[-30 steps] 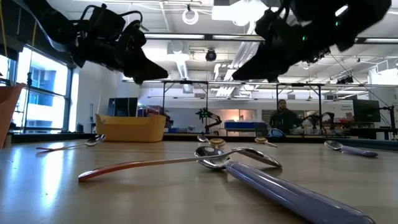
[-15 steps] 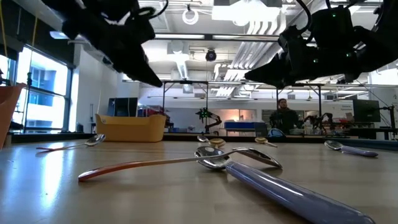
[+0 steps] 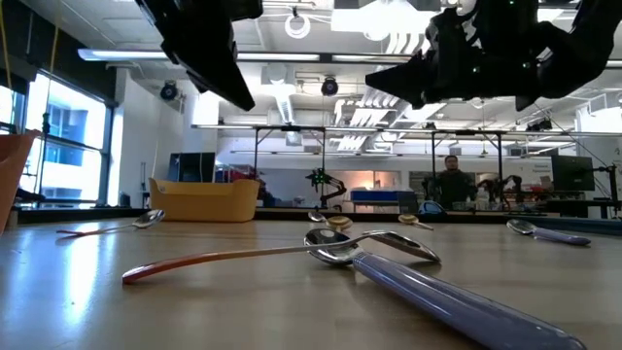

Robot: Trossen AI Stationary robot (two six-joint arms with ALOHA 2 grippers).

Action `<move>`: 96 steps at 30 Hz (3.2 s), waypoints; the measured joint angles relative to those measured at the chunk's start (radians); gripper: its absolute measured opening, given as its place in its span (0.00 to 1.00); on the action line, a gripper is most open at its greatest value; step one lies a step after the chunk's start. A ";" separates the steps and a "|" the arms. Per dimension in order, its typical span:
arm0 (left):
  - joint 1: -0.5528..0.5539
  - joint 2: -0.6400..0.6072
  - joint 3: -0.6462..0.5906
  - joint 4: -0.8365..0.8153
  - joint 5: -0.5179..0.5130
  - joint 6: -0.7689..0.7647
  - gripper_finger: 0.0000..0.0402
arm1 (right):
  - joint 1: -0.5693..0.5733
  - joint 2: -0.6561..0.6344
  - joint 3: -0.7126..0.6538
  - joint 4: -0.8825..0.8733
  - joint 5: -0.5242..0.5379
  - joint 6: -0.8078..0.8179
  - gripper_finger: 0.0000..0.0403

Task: Sort silverware by color (type)
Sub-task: Put the orange spoon into the orange bin

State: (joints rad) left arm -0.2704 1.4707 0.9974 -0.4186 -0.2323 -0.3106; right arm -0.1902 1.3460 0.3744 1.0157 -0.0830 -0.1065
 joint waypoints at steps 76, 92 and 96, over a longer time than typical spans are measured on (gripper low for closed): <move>-0.452 0.149 0.552 -0.711 0.091 -1.046 0.00 | 0.146 0.001 -0.003 -0.116 0.189 0.046 0.00; -0.753 0.146 0.366 -0.738 0.065 -1.721 0.00 | 0.144 0.001 -0.003 -0.122 0.190 0.028 0.00; -0.738 0.145 0.307 -0.694 0.061 -1.704 0.00 | 0.144 0.001 -0.003 -0.121 0.190 0.027 0.00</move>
State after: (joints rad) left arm -1.0086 1.6157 1.3043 -1.1129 -0.1713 -2.0144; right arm -0.0460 1.3468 0.3710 0.8944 0.1074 -0.0792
